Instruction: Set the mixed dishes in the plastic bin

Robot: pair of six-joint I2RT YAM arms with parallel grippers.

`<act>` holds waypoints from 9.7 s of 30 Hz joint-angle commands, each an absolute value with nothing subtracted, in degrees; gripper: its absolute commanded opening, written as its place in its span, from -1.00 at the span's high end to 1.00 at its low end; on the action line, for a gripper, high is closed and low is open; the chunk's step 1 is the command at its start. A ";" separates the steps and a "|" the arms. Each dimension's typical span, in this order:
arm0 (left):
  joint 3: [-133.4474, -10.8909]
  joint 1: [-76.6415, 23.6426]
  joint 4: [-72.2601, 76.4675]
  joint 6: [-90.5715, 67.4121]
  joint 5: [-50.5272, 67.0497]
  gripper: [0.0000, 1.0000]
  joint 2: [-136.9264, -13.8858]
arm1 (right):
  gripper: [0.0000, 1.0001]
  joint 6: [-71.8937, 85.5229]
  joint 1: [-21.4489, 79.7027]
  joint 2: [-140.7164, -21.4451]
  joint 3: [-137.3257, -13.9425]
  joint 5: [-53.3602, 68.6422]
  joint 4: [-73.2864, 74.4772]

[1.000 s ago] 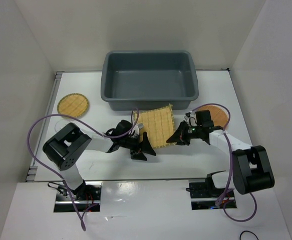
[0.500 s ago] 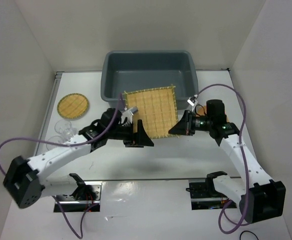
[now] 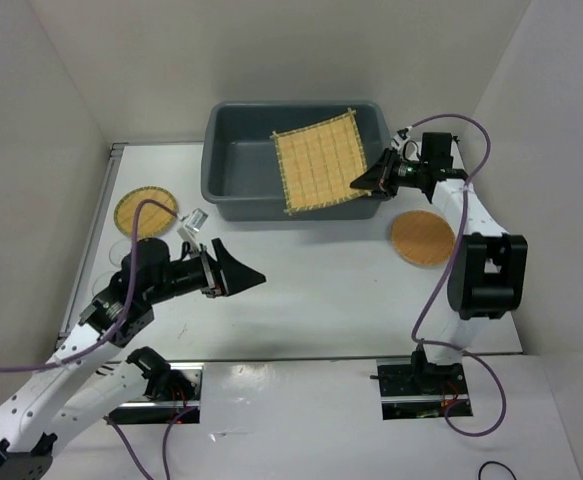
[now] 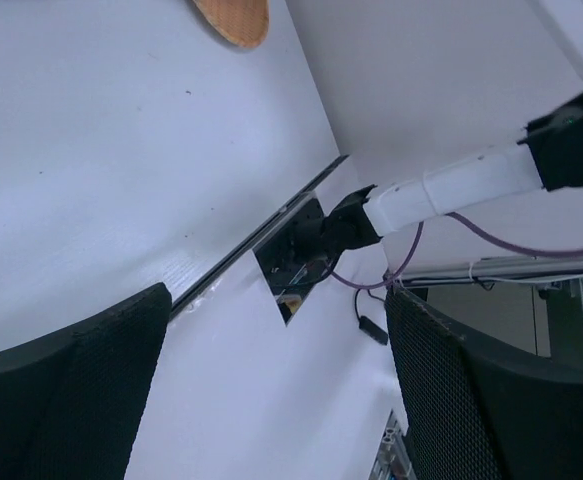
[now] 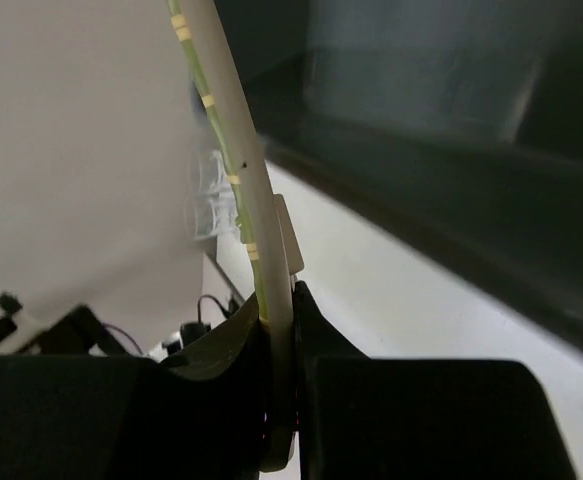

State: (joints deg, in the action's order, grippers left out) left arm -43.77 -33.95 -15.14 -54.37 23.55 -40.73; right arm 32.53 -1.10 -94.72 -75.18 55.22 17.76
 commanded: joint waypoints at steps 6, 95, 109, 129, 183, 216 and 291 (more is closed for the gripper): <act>-37.80 -33.49 -19.42 -62.57 16.35 -0.88 -21.99 | 1.00 35.24 -0.70 -104.93 -91.22 55.82 11.07; -47.73 -32.96 -41.84 -62.40 -5.98 -0.99 -37.18 | -0.97 -32.78 -29.53 -132.97 -103.08 27.92 62.12; -47.20 -32.96 -42.89 -64.16 -5.45 -0.99 -35.42 | -0.16 -45.96 -25.41 -145.46 -100.65 38.76 74.44; -43.86 -32.43 -41.84 -65.30 -4.39 -0.99 -30.94 | 1.00 -60.89 -31.03 -113.59 -87.19 38.85 74.44; -38.32 -32.43 -43.32 -73.03 -7.82 -0.99 -22.41 | 0.75 2.99 7.38 -166.90 -179.30 23.64 49.83; -101.24 5.15 -50.72 -27.34 -3.30 -0.99 -86.62 | -0.97 -17.29 6.59 -142.22 -179.47 17.42 73.46; -105.57 26.19 -31.57 -24.34 61.34 -0.73 -142.47 | -0.97 -19.51 12.39 -110.04 -144.67 -16.00 74.53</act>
